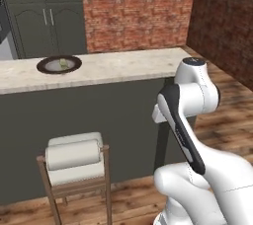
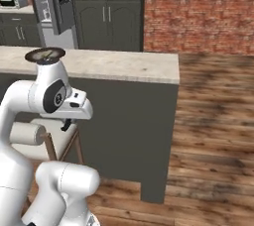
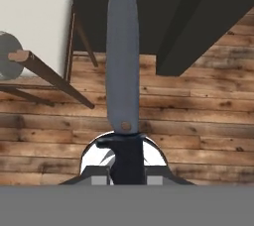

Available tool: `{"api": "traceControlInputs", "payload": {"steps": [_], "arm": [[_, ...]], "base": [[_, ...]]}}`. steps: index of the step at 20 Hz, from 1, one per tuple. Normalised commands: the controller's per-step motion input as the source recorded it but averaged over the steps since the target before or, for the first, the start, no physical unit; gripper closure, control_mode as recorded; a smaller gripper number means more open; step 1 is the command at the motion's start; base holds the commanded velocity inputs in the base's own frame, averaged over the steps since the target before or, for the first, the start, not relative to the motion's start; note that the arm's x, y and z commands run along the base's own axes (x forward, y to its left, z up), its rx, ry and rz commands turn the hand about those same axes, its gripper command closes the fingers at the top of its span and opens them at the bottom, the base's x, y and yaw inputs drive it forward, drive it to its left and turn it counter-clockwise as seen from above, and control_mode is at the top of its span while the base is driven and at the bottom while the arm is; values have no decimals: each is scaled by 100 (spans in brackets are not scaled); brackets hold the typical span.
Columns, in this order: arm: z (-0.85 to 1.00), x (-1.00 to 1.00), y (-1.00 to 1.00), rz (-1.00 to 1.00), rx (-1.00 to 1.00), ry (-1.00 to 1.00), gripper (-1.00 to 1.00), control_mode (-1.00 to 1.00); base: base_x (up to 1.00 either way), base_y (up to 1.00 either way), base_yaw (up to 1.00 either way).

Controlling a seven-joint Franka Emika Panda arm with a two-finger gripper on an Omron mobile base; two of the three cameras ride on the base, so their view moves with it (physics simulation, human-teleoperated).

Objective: Retrieve the butter from the fridge and place it on a plate on the dining table. Then retrieve the butter knife by the fridge and place it near the plate.

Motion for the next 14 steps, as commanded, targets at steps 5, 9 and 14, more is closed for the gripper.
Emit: {"api": "traceControlInputs", "payload": {"steps": [5, 9, 14], "arm": [[0, 0, 0, 0, 0, 0, 100, 100], [0, 0, 0, 0, 0, 0, 100, 100], [0, 0, 0, 0, 0, 0, 100, 100]], "base": [[37, 13, -8], [27, 4, -1], [8, 12, 0]]}}
